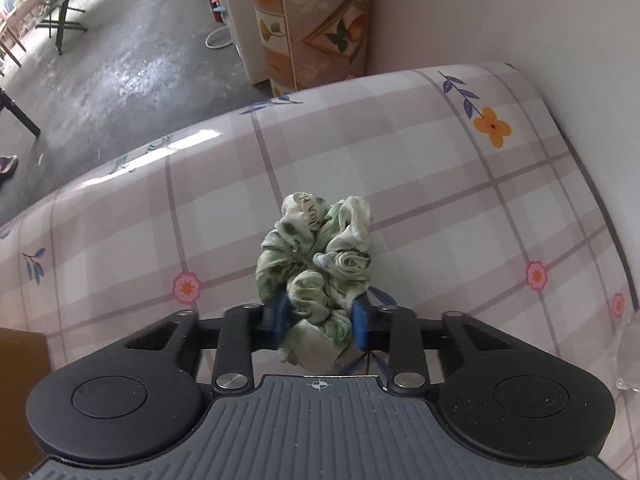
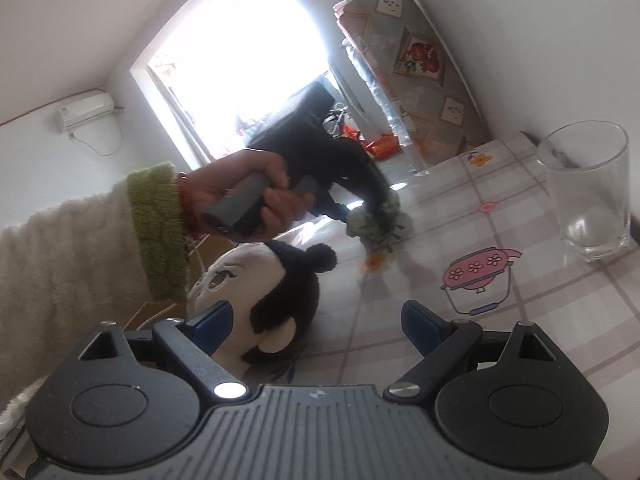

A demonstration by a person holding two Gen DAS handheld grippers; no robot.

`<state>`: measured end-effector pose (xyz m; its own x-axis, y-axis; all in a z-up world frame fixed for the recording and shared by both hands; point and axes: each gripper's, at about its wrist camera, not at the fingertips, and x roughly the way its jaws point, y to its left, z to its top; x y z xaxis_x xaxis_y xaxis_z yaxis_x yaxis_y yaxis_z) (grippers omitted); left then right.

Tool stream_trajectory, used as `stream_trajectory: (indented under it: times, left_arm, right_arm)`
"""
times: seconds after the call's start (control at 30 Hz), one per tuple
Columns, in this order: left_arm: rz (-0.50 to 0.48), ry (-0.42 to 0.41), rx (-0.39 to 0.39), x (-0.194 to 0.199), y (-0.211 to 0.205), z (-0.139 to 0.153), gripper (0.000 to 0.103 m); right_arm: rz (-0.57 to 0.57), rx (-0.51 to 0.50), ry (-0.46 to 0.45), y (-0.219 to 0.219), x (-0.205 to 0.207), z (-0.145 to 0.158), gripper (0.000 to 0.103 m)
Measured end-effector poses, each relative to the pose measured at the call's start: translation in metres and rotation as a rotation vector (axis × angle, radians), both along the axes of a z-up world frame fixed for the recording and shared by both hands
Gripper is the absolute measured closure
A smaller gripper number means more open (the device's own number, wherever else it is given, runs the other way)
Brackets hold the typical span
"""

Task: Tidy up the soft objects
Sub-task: 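Grasp the green floral scrunchie with the left gripper and lift it, then carry the scrunchie over the cardboard box with the left gripper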

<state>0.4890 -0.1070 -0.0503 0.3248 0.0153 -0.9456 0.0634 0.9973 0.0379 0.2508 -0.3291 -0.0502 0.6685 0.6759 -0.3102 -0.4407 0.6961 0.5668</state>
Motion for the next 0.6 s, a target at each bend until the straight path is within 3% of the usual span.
stream_trajectory:
  times: [0.3,0.6]
  left_arm:
    - [-0.071,-0.115,-0.031,-0.051,-0.015,0.051,0.081]
    - [-0.248,-0.213,-0.159,-0.184,-0.023,0.115,0.081]
  right_arm:
    - [-0.092,0.025,0.012,-0.014,0.004,-0.003,0.011]
    - [-0.11,-0.014,-0.198,0.0,-0.031,0.026,0.011]
